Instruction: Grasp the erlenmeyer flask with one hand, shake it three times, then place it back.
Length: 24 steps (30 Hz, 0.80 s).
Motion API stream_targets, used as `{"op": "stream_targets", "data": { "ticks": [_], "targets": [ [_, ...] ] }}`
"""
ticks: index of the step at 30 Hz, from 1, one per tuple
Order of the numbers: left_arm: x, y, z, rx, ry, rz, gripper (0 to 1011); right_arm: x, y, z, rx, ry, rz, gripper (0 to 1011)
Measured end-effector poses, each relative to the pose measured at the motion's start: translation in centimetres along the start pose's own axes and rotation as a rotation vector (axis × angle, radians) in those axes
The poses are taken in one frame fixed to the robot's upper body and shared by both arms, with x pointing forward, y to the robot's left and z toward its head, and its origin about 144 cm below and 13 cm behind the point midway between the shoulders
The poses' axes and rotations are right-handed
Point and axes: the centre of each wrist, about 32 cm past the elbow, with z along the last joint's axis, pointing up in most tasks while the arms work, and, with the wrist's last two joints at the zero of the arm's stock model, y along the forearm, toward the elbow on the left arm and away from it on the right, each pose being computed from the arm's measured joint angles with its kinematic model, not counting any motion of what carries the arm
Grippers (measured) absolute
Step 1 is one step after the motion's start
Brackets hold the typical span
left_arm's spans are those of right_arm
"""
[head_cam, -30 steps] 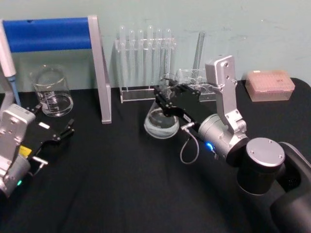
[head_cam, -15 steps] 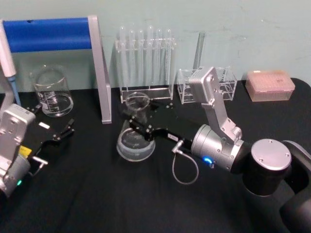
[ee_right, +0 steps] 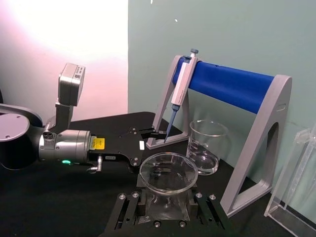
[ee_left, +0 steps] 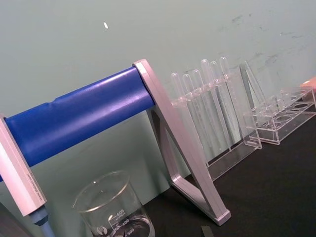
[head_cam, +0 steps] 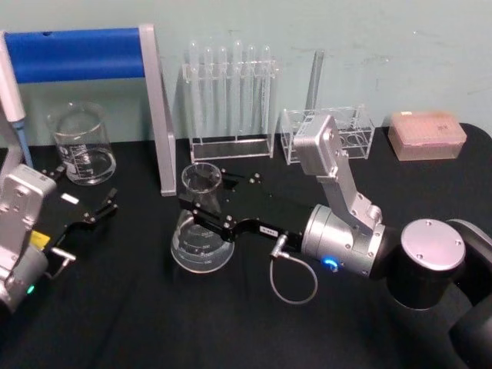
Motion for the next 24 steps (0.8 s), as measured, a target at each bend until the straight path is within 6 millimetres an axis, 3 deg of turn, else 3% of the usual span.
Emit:
{"op": "stream_targets", "data": {
  "ticks": [24],
  "targets": [
    [0.0,0.0,0.0,0.000,0.000,0.000,1001,0.0,0.3,-2.3,-0.031,0.037,-0.044,449]
  ]
}}
